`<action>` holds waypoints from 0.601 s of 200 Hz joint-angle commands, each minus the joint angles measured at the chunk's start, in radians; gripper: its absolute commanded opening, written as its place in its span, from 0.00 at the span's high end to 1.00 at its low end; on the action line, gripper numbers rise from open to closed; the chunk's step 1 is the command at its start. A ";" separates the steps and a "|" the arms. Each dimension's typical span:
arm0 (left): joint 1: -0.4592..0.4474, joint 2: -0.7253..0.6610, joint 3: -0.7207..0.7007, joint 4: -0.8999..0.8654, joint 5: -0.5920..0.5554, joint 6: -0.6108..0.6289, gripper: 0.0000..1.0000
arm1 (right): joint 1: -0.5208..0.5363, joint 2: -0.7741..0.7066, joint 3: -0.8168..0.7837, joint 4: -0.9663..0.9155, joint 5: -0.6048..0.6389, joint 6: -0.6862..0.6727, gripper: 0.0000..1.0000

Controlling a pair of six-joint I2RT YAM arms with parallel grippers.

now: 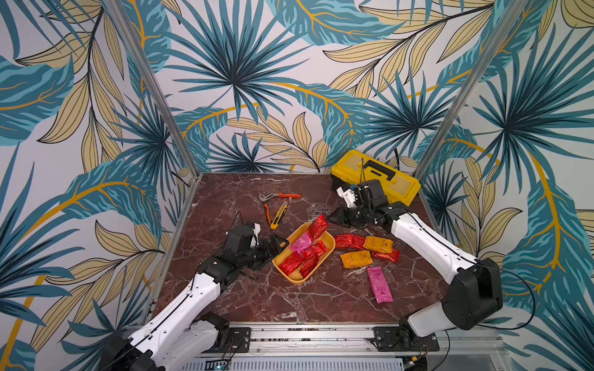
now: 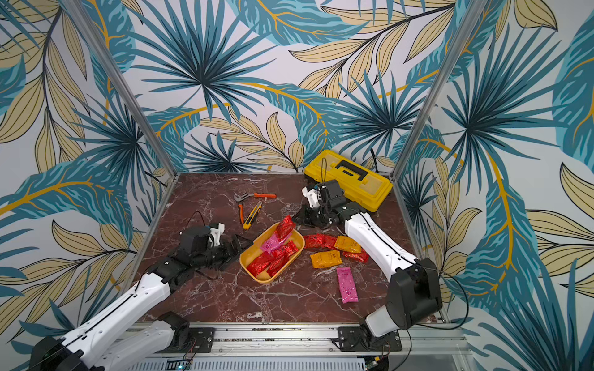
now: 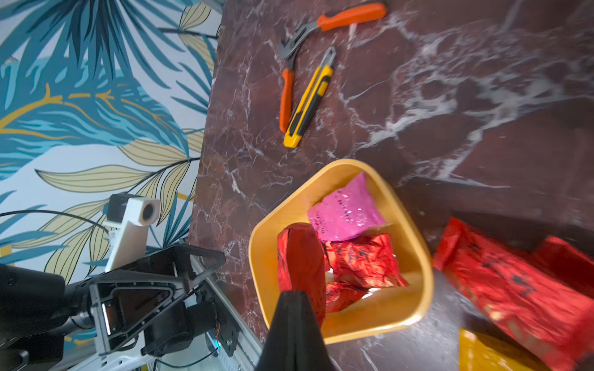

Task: Take the tea bags out of the storage box
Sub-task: Pick up the tea bag from the storage box, then place the tea bag at the center of the board.

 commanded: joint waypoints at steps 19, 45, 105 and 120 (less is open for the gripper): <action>-0.090 0.190 0.212 -0.032 -0.007 0.092 0.00 | -0.151 -0.100 -0.104 -0.067 0.024 -0.037 1.00; -0.163 0.332 0.304 0.020 0.004 0.092 0.00 | -0.242 -0.138 -0.179 -0.070 0.072 -0.042 1.00; -0.208 0.436 0.333 0.089 0.003 0.051 0.00 | -0.314 -0.128 -0.331 -0.083 0.185 -0.064 1.00; -0.208 0.404 0.305 0.091 -0.031 0.047 0.00 | -0.315 -0.128 -0.343 -0.099 0.234 -0.065 1.00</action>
